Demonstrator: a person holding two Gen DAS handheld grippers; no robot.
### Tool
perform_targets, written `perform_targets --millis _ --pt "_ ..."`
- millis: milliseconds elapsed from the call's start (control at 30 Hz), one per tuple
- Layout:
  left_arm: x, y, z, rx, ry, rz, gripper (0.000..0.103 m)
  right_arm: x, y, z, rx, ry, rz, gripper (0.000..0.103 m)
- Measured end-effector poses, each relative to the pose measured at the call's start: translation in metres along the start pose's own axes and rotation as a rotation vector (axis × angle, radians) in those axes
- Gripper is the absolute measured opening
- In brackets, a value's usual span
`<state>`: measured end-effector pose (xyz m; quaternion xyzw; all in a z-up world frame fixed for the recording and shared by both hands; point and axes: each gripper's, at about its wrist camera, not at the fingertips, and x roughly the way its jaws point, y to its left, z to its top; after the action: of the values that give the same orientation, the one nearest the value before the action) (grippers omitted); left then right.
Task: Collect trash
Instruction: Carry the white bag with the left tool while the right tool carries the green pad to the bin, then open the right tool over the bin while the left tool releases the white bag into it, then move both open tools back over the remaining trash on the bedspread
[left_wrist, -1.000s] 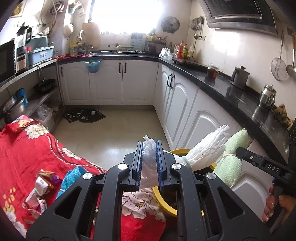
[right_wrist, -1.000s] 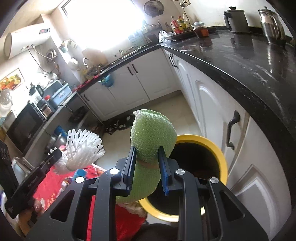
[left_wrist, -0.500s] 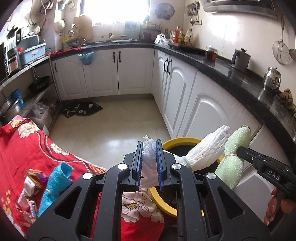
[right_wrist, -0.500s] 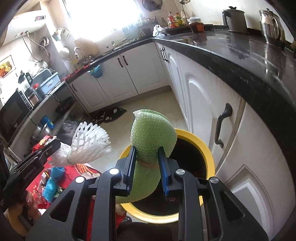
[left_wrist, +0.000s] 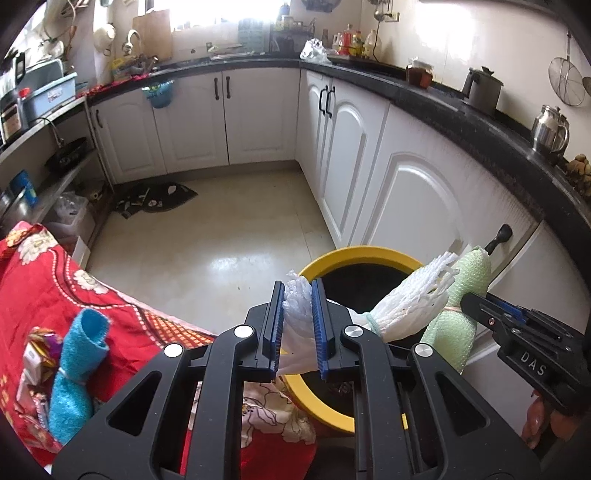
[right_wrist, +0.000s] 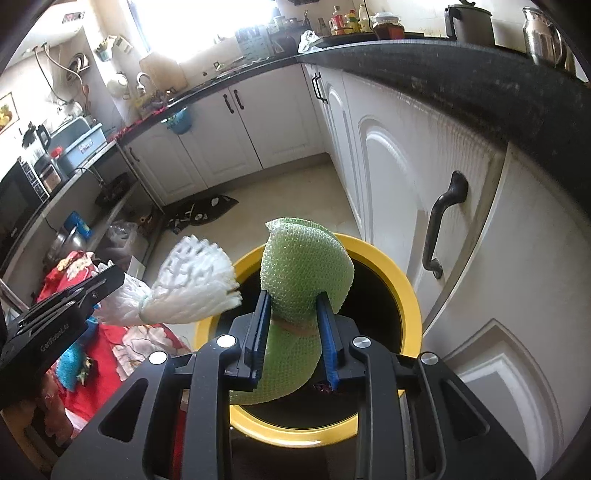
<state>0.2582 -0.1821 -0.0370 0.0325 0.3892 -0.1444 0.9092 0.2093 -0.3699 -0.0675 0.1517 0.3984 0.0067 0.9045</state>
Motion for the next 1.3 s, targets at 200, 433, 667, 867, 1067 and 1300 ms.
perform_targets --millis 200,433,667,867,1067,1300 --pt "0.008 0.001 -0.002 -0.022 0.027 -0.005 0.027 0.005 -0.002 -0.005 0.009 0.021 -0.014 0.034" --pt "-0.003 0.011 -0.001 -0.053 0.013 0.000 0.056 -0.003 0.000 -0.005 0.012 0.005 -0.012 0.047" --pt "-0.034 0.027 0.001 -0.085 -0.054 0.025 0.091 -0.016 0.011 -0.003 -0.005 -0.028 0.008 0.056" --pt "-0.064 0.043 0.001 -0.114 -0.115 0.064 0.092 -0.032 0.029 -0.002 -0.028 -0.062 0.046 0.065" --pt "-0.091 0.062 -0.005 -0.156 -0.165 0.098 0.092 -0.046 0.047 -0.002 -0.054 -0.091 0.088 0.070" --pt "-0.117 0.086 -0.015 -0.200 -0.202 0.143 0.092 -0.058 0.072 -0.002 -0.092 -0.110 0.133 0.072"
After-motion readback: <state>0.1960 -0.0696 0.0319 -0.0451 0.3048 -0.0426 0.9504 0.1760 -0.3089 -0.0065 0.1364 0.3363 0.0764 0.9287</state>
